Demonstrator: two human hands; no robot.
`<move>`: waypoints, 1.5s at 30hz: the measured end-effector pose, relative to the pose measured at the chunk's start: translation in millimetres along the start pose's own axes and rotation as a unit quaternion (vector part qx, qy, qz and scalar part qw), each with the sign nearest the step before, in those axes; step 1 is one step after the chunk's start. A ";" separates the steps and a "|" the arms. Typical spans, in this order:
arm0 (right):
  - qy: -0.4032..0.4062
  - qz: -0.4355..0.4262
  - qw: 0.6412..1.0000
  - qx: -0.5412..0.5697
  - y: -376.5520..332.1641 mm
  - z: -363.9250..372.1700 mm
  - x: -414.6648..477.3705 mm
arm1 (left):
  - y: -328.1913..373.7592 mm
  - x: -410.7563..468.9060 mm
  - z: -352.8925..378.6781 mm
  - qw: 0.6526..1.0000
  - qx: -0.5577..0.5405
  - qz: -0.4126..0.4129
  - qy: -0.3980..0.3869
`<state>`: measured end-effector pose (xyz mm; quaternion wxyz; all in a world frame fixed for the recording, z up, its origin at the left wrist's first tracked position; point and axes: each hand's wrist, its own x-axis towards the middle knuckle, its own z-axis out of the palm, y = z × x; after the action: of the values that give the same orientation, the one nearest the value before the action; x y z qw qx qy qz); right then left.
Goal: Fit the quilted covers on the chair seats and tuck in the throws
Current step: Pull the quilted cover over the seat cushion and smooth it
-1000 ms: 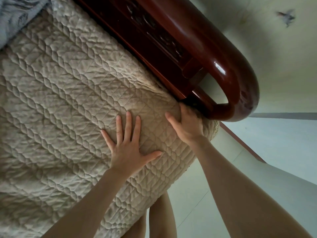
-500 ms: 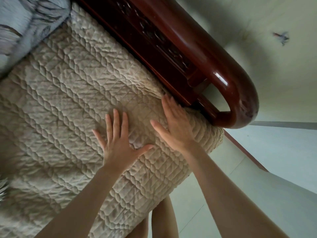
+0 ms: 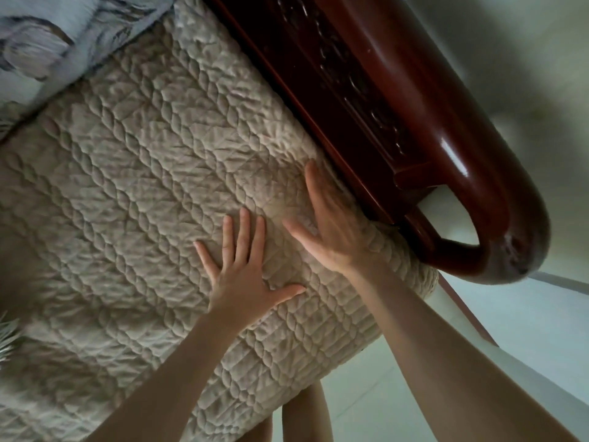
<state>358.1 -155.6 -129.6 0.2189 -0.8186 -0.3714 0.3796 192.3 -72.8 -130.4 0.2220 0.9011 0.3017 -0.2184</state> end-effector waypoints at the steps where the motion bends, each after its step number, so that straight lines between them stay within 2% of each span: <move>1: -0.010 0.007 1.000 -0.001 0.3 -0.7 3.6 | 0.5 0.0 -1.1 1.000 -0.002 0.000 -0.003; 7: -0.047 0.073 0.996 0.033 12.3 -8.2 28.3 | 2.6 2.7 -5.7 1.000 -0.016 -0.002 -0.013; 11: -0.036 0.102 0.990 0.088 9.1 -7.6 32.1 | 1.9 -0.3 -5.7 0.999 -0.030 0.011 0.018; 16: 0.034 0.051 0.997 0.038 -14.4 -2.8 7.3 | -8.4 7.1 -13.6 0.994 -0.040 -0.014 0.104; 19: 0.049 0.008 0.998 0.042 -24.4 -1.4 17.1 | -14.2 16.1 -19.5 0.996 -0.037 -0.030 0.077; 23: 0.024 0.027 0.999 -0.001 -24.0 -3.8 36.7 | -13.9 19.9 -18.1 0.998 -0.025 -0.031 0.042; 29: -0.019 0.097 0.995 0.004 -20.1 -5.6 60.7 | -13.6 26.4 -19.7 0.999 -0.022 -0.031 0.022; 35: -0.015 0.129 0.989 0.072 -16.7 -4.6 70.6 | -14.3 33.4 -17.6 0.999 -0.020 -0.032 0.019; 40: 0.066 0.086 0.992 0.061 -28.3 -10.7 51.0 | -18.3 22.7 -20.1 0.997 -0.056 -0.015 0.053; 45: 0.056 -0.032 0.998 0.014 -47.8 -18.9 57.9 | -20.3 23.3 -26.2 0.990 -0.080 -0.022 0.112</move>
<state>377.0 -82.2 -114.0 0.2628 -0.8228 -0.3797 0.3313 203.0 -33.8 -127.0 0.2531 0.8924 0.3610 -0.0958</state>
